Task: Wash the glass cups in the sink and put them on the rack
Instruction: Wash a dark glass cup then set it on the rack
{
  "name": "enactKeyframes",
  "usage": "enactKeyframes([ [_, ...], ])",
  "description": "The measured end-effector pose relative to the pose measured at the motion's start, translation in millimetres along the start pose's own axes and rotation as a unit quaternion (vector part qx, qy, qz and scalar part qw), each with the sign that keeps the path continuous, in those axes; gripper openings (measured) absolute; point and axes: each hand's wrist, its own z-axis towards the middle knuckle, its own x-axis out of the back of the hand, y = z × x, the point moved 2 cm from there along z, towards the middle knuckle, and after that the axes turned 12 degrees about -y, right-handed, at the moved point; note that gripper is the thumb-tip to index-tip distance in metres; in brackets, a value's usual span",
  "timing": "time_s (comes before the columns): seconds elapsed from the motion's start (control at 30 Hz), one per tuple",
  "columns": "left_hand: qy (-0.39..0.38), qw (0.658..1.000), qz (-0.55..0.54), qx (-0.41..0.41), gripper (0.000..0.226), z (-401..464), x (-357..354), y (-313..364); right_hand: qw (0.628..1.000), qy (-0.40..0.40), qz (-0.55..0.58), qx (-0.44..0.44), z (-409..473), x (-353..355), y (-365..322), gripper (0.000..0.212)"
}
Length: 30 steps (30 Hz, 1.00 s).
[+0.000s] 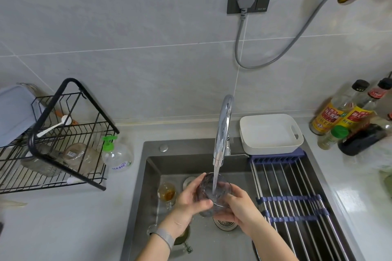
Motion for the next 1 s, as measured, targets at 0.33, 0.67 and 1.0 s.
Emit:
enactKeyframes([
  [0.33,0.027,0.936,-0.331,0.118,0.08,7,-12,0,0.991,0.066,-0.11,0.046,-10,-17,0,0.037],
  [0.67,0.056,0.931,-0.317,0.173,0.073,16,-9,5,0.77,0.137,-0.502,0.369,-21,10,17,0.035],
  [1.0,0.044,0.942,-0.231,0.241,0.068,11,-9,-3,0.727,-0.047,-0.625,0.28,-18,15,-19,0.043],
])
